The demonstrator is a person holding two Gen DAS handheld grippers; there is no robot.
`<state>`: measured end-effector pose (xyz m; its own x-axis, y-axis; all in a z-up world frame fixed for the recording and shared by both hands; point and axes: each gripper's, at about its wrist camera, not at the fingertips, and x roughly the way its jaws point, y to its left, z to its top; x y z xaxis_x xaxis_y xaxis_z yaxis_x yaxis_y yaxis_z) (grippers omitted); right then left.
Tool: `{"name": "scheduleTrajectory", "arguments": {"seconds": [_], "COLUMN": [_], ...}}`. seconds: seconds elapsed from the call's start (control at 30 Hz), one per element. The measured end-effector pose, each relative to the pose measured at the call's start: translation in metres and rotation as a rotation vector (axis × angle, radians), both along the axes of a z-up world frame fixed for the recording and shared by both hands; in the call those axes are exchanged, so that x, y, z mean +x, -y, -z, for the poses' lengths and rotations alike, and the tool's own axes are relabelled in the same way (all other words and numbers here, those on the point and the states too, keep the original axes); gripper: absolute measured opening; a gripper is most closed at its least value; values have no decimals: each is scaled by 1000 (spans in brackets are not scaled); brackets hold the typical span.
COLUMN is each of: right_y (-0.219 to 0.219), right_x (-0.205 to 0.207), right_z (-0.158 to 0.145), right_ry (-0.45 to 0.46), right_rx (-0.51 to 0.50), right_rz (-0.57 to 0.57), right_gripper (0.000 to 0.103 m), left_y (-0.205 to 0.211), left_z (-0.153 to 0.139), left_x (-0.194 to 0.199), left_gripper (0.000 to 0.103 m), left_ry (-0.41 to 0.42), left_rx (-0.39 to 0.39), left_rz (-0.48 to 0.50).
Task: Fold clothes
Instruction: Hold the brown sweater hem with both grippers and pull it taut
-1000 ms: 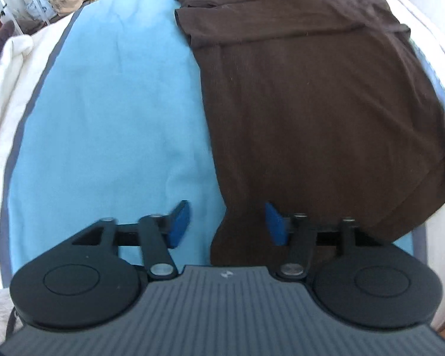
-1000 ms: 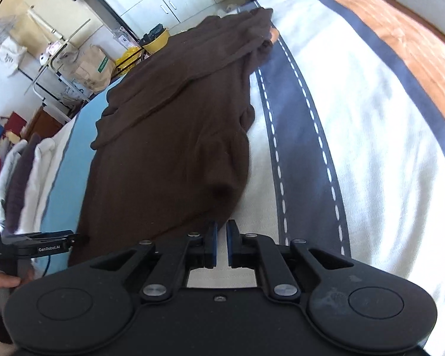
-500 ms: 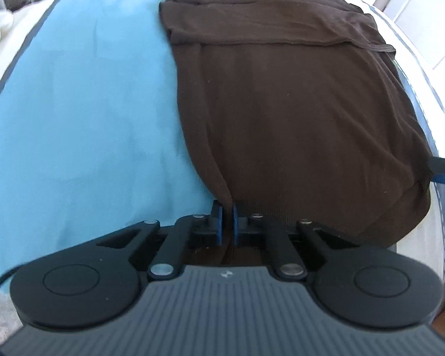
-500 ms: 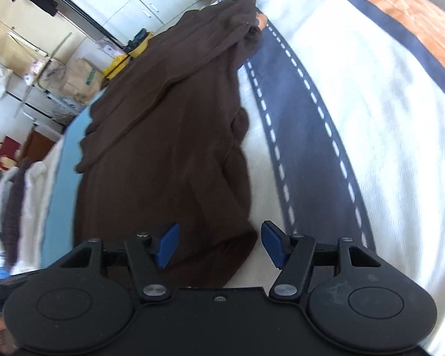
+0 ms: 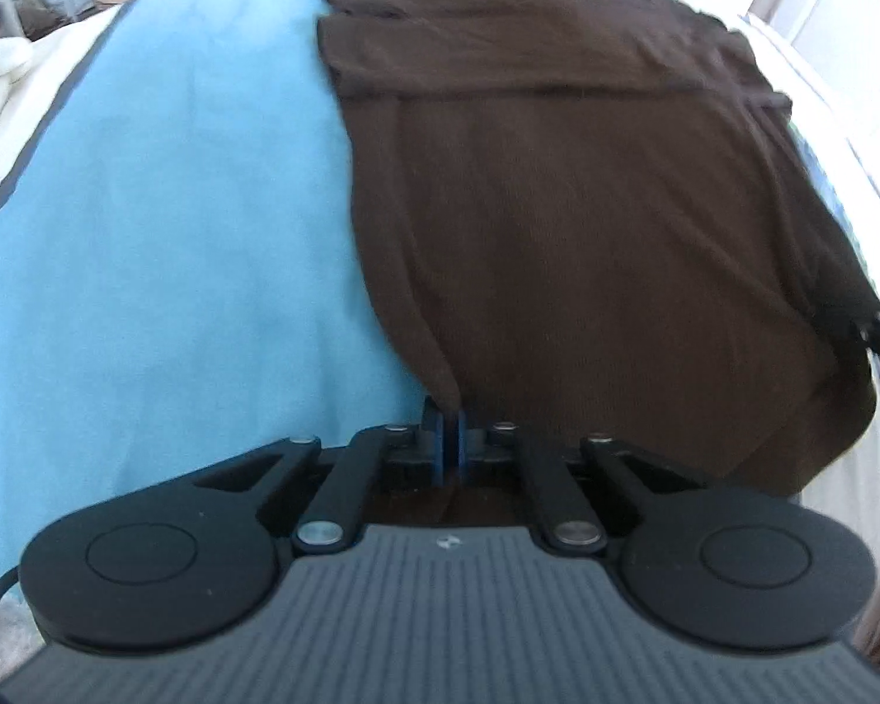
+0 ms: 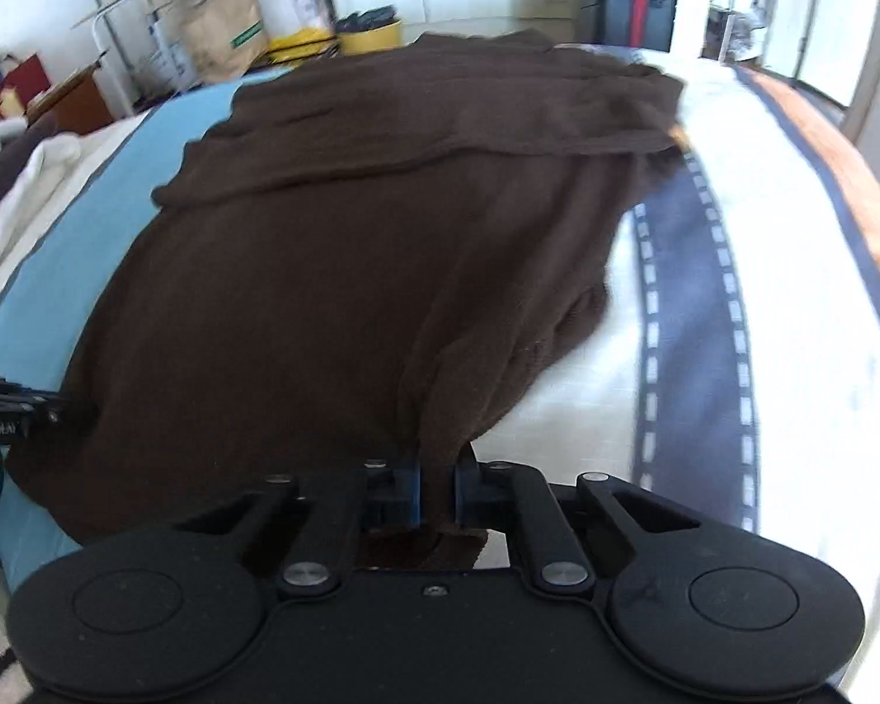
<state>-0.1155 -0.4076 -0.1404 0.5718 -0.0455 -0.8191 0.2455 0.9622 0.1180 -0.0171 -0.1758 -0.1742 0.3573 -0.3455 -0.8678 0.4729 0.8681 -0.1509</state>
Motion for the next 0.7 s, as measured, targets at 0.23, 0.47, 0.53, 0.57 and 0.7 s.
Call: {"name": "scheduleTrajectory", "arguments": {"seconds": [0.23, 0.47, 0.53, 0.57, 0.7], "right_y": [17, 9, 11, 13, 25], "right_x": [-14, -10, -9, -9, -11], "right_z": [-32, -49, -43, -41, -34], "right_ry": [188, 263, 238, 230, 216], "right_rx": [45, 22, -6, -8, 32], "right_rz": [22, 4, 8, 14, 41], "right_gripper": [10, 11, 11, 11, 11], "left_y": [-16, -20, -17, -15, 5], "left_z": [-42, -30, -26, -26, -25], "left_x": [-14, 16, 28, 34, 49], "left_gripper": [3, 3, 3, 4, 8], "left_ry": [268, 56, -19, -48, -47], "left_rx": [-104, -139, -138, -147, -27], "left_rz": [-63, -119, -108, -97, 15]}}
